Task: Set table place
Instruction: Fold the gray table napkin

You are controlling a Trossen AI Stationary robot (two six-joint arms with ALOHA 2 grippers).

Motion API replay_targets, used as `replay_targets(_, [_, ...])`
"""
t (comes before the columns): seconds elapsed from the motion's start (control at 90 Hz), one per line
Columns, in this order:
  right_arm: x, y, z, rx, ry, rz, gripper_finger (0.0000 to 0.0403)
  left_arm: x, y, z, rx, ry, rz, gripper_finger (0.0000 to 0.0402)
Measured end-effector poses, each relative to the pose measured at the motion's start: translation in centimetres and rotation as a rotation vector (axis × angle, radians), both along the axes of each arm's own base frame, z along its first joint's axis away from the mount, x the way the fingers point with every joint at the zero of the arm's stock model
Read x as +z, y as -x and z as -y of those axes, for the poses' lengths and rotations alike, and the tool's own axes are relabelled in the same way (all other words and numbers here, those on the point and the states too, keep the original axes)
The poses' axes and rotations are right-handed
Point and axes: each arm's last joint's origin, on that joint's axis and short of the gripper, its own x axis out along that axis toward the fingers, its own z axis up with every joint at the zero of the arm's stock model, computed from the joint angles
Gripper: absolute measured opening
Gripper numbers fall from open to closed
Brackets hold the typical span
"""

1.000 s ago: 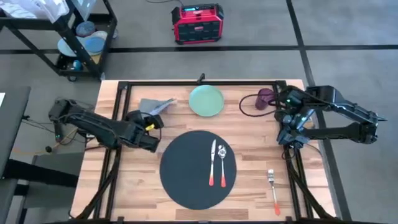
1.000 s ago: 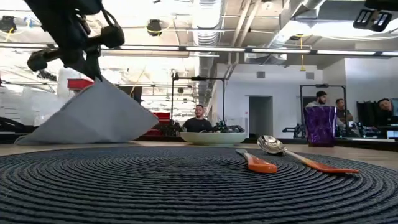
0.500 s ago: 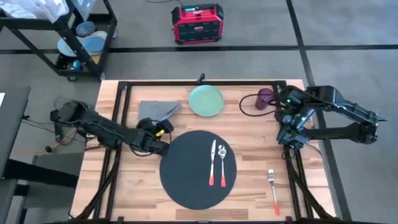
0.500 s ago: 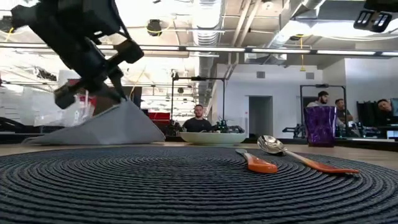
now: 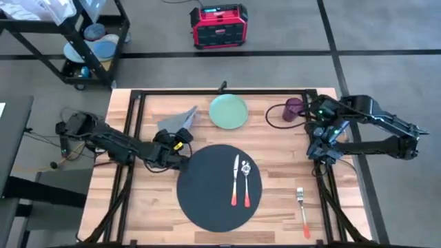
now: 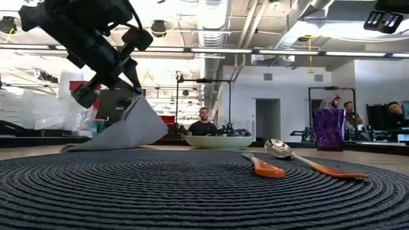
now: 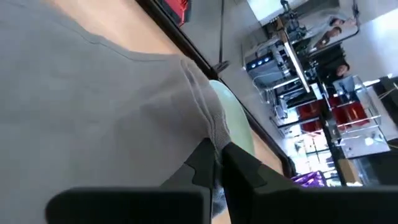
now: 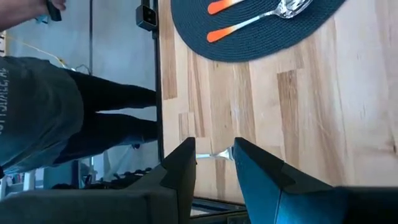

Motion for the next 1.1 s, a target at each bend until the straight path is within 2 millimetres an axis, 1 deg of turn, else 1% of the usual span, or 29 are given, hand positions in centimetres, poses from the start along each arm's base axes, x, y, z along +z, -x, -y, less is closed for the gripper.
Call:
replay_targets(0.178, [0.0, -0.1, 0.0, 0.004, 0.006, 0.011, 0.0099, -0.1, 0.0, 0.6, -0.034, 0.032, -0.004, 0.0000])
replay_targets(0.267, [0.0, -0.2, 0.1, 0.005, 0.009, 0.018, 0.0099, -0.8, -0.9, 1.1, -0.046, 0.046, 0.037, 0.0000])
replay_targets(0.344, [0.1, -0.3, 0.1, 0.005, 0.017, 0.038, 0.0099, -1.9, -2.2, 1.7, -0.065, 0.075, 0.086, 0.0000])
replay_targets(0.467, [0.2, -0.5, 0.2, 0.000, 0.022, 0.048, 0.0099, -3.1, -5.2, 3.1, -0.079, 0.090, 0.146, 0.0000])
replay_targets(0.556, [0.2, -0.4, 0.2, -0.001, 0.021, 0.045, 0.0099, -3.2, -7.1, 4.0, -0.073, 0.068, 0.183, 0.0000])
replay_targets(0.644, [0.1, -0.4, 0.2, -0.002, 0.020, 0.042, 0.0099, -2.4, -8.4, 4.7, -0.058, 0.031, 0.221, 0.0000])
replay_targets(0.756, [0.1, -0.4, 0.1, 0.000, 0.019, 0.040, 0.0099, -1.1, -8.6, 5.5, -0.048, -0.032, 0.222, 0.0000])
replay_targets(0.856, [0.1, -0.4, 0.2, 0.008, 0.026, 0.050, 0.0099, -0.8, -8.3, 6.6, -0.089, -0.026, 0.193, 0.0000])
replay_targets(0.967, [0.2, -0.5, 0.2, 0.022, 0.040, 0.069, 0.0099, -1.1, -8.0, 7.7, -0.138, 0.014, 0.191, 0.0000])
replay_targets(1.1, [0.2, -0.6, 0.2, 0.023, 0.040, 0.070, 0.0099, -2.1, -7.6, 7.9, -0.194, 0.104, 0.151, 0.0000])
